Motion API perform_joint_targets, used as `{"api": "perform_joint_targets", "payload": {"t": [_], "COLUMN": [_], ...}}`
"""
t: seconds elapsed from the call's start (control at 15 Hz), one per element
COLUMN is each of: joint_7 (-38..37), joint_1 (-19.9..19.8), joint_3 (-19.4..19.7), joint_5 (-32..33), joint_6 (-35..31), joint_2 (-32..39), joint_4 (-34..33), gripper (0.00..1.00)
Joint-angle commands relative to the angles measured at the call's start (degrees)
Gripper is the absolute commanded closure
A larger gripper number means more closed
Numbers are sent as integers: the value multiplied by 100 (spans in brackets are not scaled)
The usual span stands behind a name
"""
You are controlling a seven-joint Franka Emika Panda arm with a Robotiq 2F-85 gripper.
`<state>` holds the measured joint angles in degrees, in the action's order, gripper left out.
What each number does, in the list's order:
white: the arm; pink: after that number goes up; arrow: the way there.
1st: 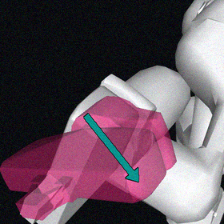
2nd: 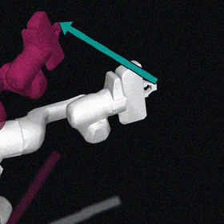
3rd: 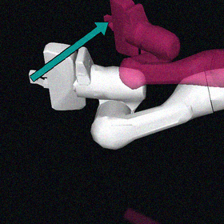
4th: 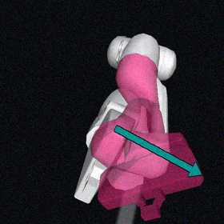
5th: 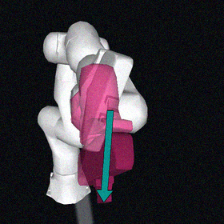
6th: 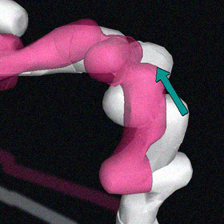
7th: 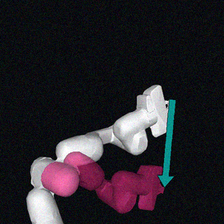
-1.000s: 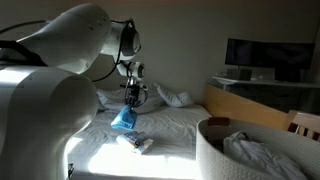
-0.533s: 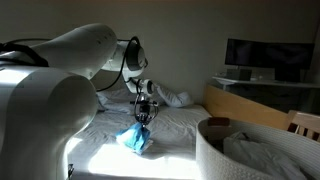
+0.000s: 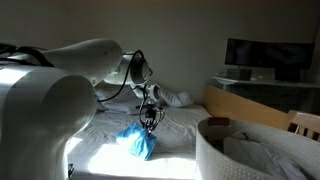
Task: Take the white and the blue cloths out of the basket and put them on the bed
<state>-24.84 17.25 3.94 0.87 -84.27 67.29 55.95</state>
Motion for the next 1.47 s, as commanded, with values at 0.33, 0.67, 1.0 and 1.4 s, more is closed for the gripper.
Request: {"api": "perform_joint_targets", "payload": {"t": [0.33,0.67,1.0,1.4], "joint_7": [319,823,2296,2518], "joint_1": [-122,-312,-848,-1269], "joint_3": [-89,11,131,229], "joint_5": [170,84,252,157], "joint_6": [2181,2658,2867,2688], "joint_2": [112,-175,-336,-260], "joint_4": [-1827,-2571,-2682,-2792], "gripper": [7,0,0,0]}}
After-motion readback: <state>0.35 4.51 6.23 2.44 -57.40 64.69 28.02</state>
